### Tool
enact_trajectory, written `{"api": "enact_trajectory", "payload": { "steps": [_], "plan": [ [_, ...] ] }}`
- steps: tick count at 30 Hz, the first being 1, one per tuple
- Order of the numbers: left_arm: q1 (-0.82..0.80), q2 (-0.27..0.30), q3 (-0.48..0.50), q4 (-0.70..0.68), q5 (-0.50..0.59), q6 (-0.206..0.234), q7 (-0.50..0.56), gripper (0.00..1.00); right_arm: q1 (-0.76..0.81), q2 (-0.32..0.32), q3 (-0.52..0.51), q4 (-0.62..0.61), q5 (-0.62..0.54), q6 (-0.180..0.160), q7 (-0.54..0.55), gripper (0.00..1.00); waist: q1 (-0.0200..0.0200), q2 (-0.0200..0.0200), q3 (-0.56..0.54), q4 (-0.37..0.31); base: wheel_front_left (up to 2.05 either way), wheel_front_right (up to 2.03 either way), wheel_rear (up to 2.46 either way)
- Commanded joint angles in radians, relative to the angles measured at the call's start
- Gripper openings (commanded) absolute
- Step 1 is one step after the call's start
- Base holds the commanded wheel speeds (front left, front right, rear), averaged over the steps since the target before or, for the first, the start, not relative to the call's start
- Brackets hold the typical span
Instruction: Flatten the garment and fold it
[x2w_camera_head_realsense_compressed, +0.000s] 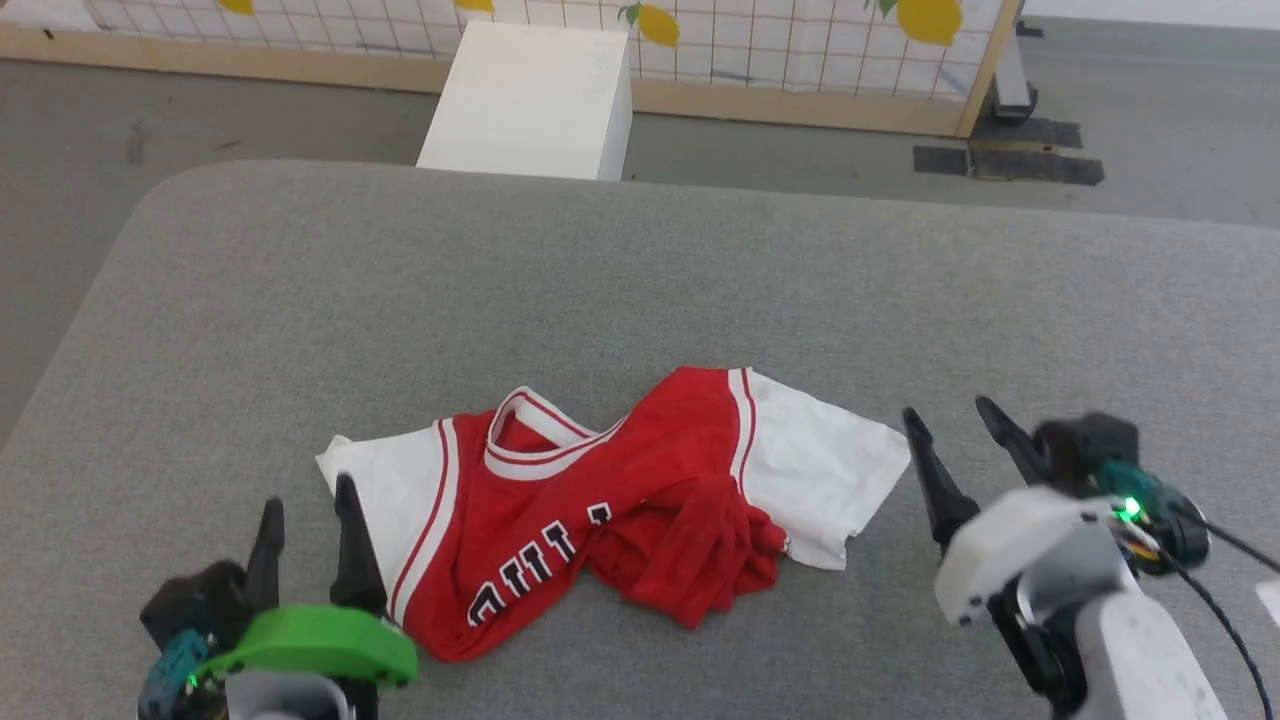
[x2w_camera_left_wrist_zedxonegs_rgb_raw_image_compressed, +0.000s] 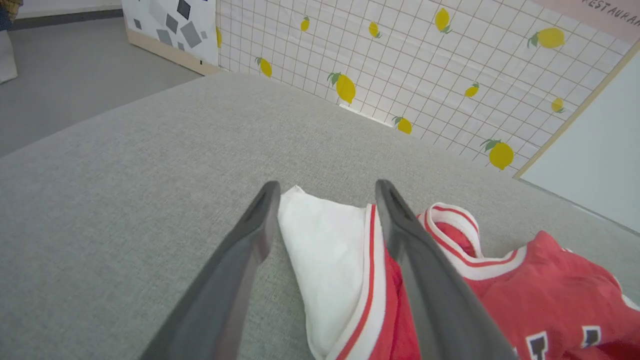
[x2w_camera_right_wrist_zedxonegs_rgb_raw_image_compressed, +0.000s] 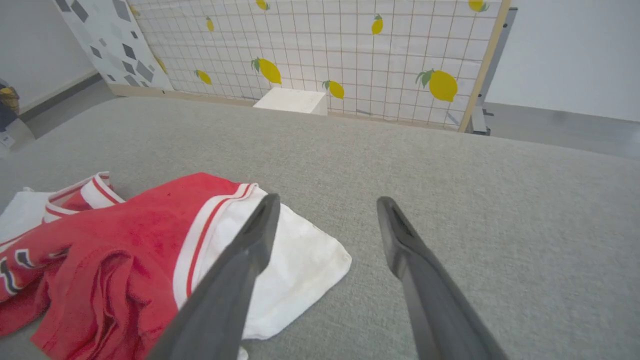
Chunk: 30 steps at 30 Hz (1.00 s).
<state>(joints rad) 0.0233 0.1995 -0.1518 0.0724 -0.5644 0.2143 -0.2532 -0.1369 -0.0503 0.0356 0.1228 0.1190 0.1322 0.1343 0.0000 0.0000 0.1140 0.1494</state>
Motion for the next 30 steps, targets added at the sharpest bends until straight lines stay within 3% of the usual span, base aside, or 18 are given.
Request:
{"api": "enact_trajectory", "payload": {
  "steps": [1,8,17,18,19,20,24,30],
  "plan": [
    [-0.034,-0.012,0.013,-0.012,0.037,-0.013,-0.007,1.00,-0.043,0.000,0.003,0.036,-0.010,-0.002,0.014,1.00,0.0000,0.0000,0.024,0.015,0.00,0.00,0.00],
    [-0.082,-0.106,0.091,-0.076,0.221,-0.100,-0.008,1.00,-0.207,0.000,0.001,0.270,-0.060,-0.002,0.212,1.00,0.0000,0.0000,0.083,0.057,0.00,0.00,0.00],
    [-0.067,-0.147,0.145,-0.058,0.265,-0.161,-0.008,1.00,-0.274,0.000,-0.004,0.387,-0.069,-0.002,0.457,1.00,0.0000,0.0000,0.108,0.083,0.00,0.00,0.00],
    [-0.065,-0.148,0.149,-0.054,0.263,-0.164,-0.008,1.00,-0.270,0.000,0.001,0.391,-0.060,-0.002,0.486,0.47,0.0000,0.0000,0.106,0.083,0.00,0.00,0.00],
    [-0.063,-0.148,0.151,-0.050,0.259,-0.164,-0.008,1.00,-0.266,0.000,0.007,0.390,-0.051,-0.002,0.503,0.35,0.0000,0.0000,0.103,0.082,0.00,0.00,0.00],
    [-0.061,-0.149,0.152,-0.046,0.253,-0.163,-0.008,1.00,-0.260,0.000,0.013,0.383,-0.039,-0.002,0.514,0.00,0.0000,0.0000,0.098,0.080,0.00,0.00,0.00],
    [-0.053,-0.149,0.161,-0.034,0.247,-0.160,-0.008,1.00,-0.231,0.000,-0.002,0.308,-0.017,-0.002,0.453,0.00,0.0000,0.0000,0.077,0.066,0.00,0.00,0.00],
    [-0.040,-0.149,0.185,-0.011,0.267,-0.169,-0.008,1.00,-0.124,0.000,-0.133,0.162,0.001,-0.002,0.332,0.00,0.0000,0.0000,0.031,0.024,0.00,0.00,0.00]
  ]
}}
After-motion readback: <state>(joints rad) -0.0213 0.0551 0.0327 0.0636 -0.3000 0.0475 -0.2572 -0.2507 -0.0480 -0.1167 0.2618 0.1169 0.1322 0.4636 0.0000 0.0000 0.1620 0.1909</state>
